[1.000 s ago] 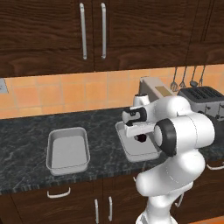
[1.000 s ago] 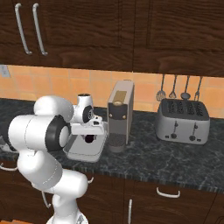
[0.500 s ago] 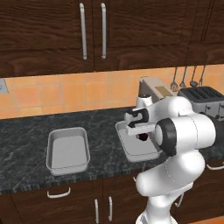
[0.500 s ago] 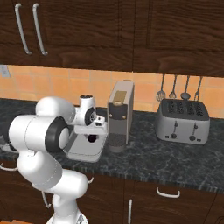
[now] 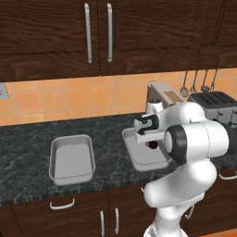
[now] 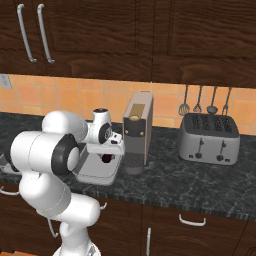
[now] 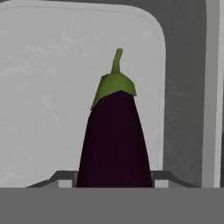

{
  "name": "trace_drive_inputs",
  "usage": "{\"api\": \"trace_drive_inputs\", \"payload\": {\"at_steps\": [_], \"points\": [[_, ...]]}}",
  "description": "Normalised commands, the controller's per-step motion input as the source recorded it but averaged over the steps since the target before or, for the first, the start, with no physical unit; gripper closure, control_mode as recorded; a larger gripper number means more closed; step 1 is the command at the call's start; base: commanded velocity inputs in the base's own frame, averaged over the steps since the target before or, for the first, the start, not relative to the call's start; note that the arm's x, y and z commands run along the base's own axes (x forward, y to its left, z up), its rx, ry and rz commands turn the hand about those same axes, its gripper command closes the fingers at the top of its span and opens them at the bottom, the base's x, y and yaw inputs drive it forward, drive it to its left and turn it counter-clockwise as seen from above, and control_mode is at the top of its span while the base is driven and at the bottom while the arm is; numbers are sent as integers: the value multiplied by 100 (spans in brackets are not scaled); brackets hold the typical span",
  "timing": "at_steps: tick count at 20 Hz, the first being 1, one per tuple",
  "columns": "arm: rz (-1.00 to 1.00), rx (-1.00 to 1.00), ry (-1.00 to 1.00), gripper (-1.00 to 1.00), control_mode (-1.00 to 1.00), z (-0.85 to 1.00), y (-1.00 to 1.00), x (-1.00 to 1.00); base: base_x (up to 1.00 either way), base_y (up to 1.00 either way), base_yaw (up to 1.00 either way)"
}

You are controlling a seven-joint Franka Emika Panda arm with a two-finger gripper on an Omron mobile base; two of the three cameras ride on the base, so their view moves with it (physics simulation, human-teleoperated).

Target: Place one eggplant and one fish in each tupperware on the nearby counter, to pack two identical lunches.

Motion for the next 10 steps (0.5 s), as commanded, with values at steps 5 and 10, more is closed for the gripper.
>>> {"api": "trace_drive_inputs", "payload": {"at_steps": [5,10], "points": [[0,-3,1,-100,-100,29,2,0,0,0,0],[0,0,0,-100,-100,50,2,-18,0,0,0]]}}
